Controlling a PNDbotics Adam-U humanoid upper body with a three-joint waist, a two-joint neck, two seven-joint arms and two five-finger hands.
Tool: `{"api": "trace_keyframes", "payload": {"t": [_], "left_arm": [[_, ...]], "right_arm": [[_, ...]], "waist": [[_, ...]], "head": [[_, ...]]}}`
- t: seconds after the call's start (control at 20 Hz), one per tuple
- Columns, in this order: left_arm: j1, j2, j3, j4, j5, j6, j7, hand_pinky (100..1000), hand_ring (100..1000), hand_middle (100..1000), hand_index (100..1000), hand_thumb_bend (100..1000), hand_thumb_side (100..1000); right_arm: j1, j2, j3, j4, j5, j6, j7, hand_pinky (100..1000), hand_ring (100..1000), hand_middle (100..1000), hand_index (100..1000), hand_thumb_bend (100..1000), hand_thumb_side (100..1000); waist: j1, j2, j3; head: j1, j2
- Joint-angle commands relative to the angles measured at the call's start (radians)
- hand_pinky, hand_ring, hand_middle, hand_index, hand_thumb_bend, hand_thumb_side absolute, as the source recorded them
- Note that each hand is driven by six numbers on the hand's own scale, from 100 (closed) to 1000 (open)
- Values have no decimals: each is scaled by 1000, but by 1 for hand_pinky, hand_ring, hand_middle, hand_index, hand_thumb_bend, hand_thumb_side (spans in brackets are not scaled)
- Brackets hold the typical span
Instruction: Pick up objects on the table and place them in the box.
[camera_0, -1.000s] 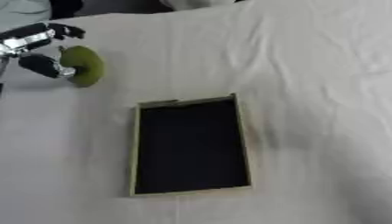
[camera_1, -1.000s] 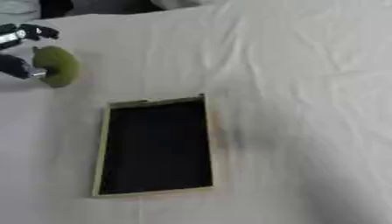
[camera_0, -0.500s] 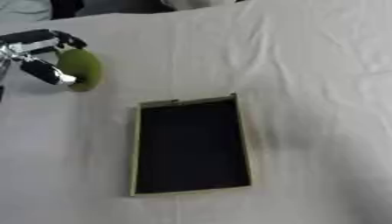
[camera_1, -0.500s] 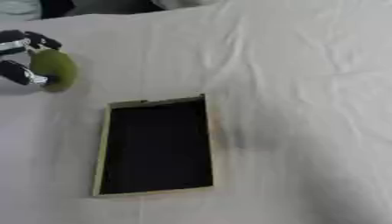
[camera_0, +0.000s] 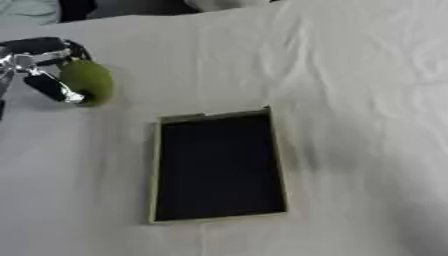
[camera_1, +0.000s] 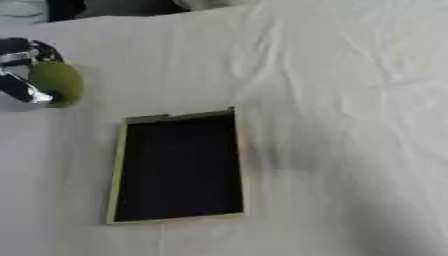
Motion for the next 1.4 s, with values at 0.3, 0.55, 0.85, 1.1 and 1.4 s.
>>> {"api": "trace_keyframes", "payload": {"t": [0.3,0.55,0.85,1.1,1.4], "left_arm": [[-16,19,5,9,20,-194,-151,692,795,647,637,100,179],[-21,22,15,-42,121,-193,-125,542,669,537,539,100,356],[-21,24,13,-107,224,-195,-129,400,544,433,457,100,202],[-10,25,11,-166,307,-196,-143,341,495,401,454,100,176],[16,21,-3,-318,432,-205,-113,310,493,390,447,100,180]], "right_arm": [[-10,-19,0,-20,-4,5,-7,762,899,582,820,100,504],[-6,-21,0,-20,-3,9,-9,762,899,581,820,100,503],[0,-24,-2,-20,-2,9,-11,762,900,580,820,100,503],[2,-25,-4,-20,-1,8,-13,762,899,580,820,100,503],[5,-27,-9,-20,2,4,-18,762,899,581,820,100,502]], "waist": [[-4,-28,2],[-3,-32,7],[-4,-35,13],[-6,-35,17],[-9,-33,21]], "head": [[3,6],[-2,13],[-30,22],[-51,28],[-75,28]]}}
